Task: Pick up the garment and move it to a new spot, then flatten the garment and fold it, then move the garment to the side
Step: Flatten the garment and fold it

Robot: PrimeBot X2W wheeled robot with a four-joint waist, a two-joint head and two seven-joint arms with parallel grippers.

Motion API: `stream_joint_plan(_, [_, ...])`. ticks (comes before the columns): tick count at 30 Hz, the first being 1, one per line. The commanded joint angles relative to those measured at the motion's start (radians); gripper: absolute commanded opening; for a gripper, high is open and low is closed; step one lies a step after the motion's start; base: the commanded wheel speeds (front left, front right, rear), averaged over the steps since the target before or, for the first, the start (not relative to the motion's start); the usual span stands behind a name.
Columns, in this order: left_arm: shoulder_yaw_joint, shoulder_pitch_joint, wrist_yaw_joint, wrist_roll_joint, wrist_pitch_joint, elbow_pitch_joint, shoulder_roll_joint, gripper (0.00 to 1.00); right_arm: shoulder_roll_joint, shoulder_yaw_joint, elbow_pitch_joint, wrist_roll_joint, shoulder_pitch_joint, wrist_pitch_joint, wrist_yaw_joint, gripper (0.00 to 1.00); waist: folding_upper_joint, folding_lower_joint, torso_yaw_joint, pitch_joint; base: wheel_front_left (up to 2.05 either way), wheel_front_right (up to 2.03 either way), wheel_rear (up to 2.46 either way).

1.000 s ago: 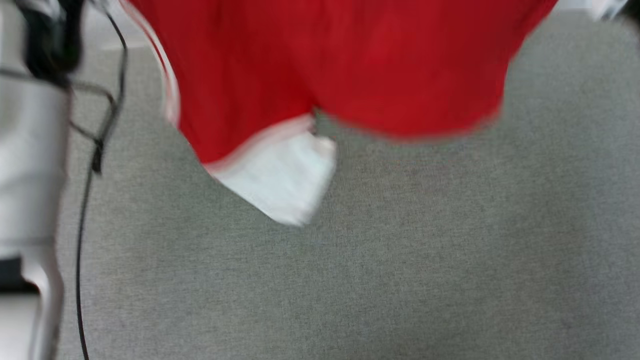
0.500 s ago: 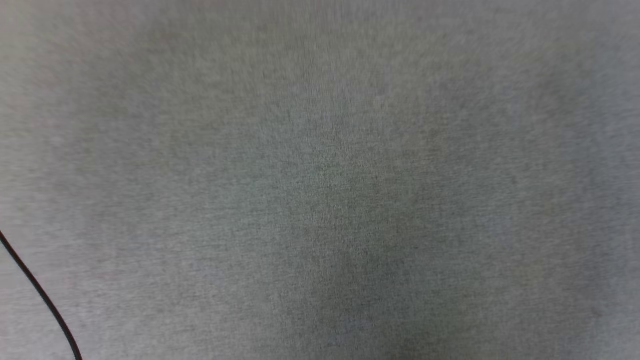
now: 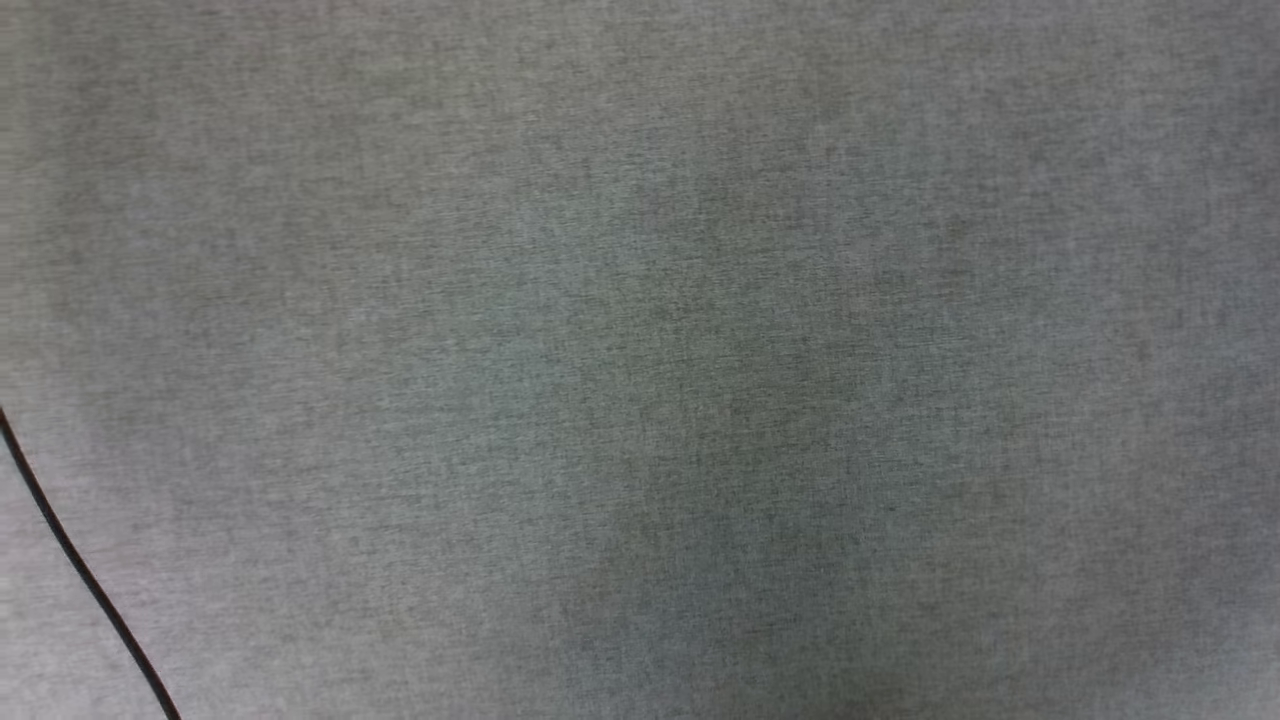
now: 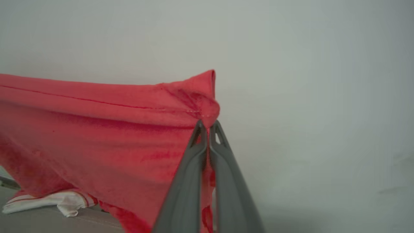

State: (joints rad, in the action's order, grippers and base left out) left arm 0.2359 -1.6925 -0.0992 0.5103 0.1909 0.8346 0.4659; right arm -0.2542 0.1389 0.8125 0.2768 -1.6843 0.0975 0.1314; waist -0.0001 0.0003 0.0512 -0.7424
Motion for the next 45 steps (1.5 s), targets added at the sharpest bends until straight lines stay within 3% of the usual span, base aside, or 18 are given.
stream_joint_plan(1, [-0.002, 0.014, -0.005, 0.005, 0.008, 0.005, 0.002, 0.0, -0.007, 0.003, 0.006, 0.013, 0.021, -0.006, -0.001, 0.0, 0.0001, -0.0003, -0.004, 0.006, 0.0, 0.0, 0.0])
stream_joint_plan(11, [0.009, 0.375, -0.029, 0.1, 0.065, 0.087, -0.027, 0.0, -0.027, 0.157, 0.029, 0.159, 0.383, -0.071, -0.001, 0.0, 0.0001, -0.0003, -0.02, 0.18, 0.0, 0.0, 0.0])
stream_joint_plan(15, [0.024, 0.581, -0.031, 0.137, 0.073, 0.063, -0.062, 0.0, -0.054, 0.198, 0.024, 0.23, 0.58, -0.107, -0.002, 0.0, 0.0001, -0.0003, -0.034, 0.298, 0.0, 0.0, 0.0])
stream_joint_plan(20, [0.017, 0.845, -0.029, 0.165, 0.076, 0.007, -0.066, 0.0, -0.07, 0.224, 0.019, 0.309, 0.808, -0.136, -0.002, 0.0, 0.0001, -0.0003, -0.039, 0.441, 0.0, 0.0, 0.0])
stream_joint_plan(28, [-0.082, 1.294, 0.045, 0.162, 0.076, -0.224, -0.09, 0.0, -0.107, 0.237, -0.036, 0.382, 1.092, -0.145, -0.002, 0.0, 0.0001, -0.0003, -0.04, 0.607, 0.0, 0.0, 0.0])
stream_joint_plan(29, [-0.097, 1.44, 0.075, 0.172, 0.076, -0.301, -0.099, 0.0, -0.131, 0.217, -0.081, 0.392, 1.187, -0.143, -0.002, 0.0, 0.0001, -0.0003, -0.048, 0.651, 0.0, 0.0, 0.0])
stream_joint_plan(35, [-0.122, 1.686, 0.16, 0.194, 0.039, -0.494, -0.094, 0.0, -0.153, 0.144, -0.196, 0.368, 1.405, -0.113, -0.003, 0.0, 0.0001, -0.0003, -0.061, 0.718, 0.0, 0.0, 0.0])
stream_joint_plan(45, [-0.17, 1.969, 0.303, 0.236, -0.071, -0.793, -0.082, 0.0, -0.058, -0.097, -0.492, 0.241, 1.74, 0.033, -0.006, 0.0, 0.0001, -0.0003, -0.072, 0.74, 0.0, 0.0, 0.0])
